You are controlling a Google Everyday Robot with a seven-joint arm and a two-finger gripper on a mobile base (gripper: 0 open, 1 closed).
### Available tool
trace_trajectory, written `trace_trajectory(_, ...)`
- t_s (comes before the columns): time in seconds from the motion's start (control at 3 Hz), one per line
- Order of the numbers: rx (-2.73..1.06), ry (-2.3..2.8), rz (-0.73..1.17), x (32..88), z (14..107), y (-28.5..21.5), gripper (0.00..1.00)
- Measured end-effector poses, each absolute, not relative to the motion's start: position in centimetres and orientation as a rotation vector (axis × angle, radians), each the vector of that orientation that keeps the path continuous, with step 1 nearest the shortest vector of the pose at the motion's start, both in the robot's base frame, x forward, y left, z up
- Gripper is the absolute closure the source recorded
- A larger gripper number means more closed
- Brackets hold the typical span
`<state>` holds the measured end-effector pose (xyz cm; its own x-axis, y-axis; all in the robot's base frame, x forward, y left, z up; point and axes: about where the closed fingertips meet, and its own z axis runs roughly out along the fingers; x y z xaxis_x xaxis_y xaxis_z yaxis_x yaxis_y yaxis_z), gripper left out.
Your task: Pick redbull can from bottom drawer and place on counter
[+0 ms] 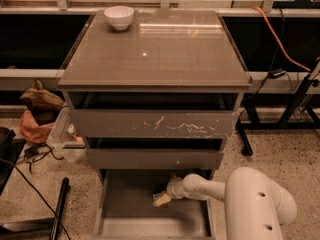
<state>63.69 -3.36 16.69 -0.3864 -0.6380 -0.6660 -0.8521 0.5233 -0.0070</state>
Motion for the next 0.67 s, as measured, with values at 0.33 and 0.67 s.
trace_trajectory(0.33, -1.217, 2.148, 0.475, 63.55, 15.84, -2.72, 0.00)
trace_trajectory(0.67, -1.220, 2.152, 0.489, 63.14, 15.12, -2.52, 0.00)
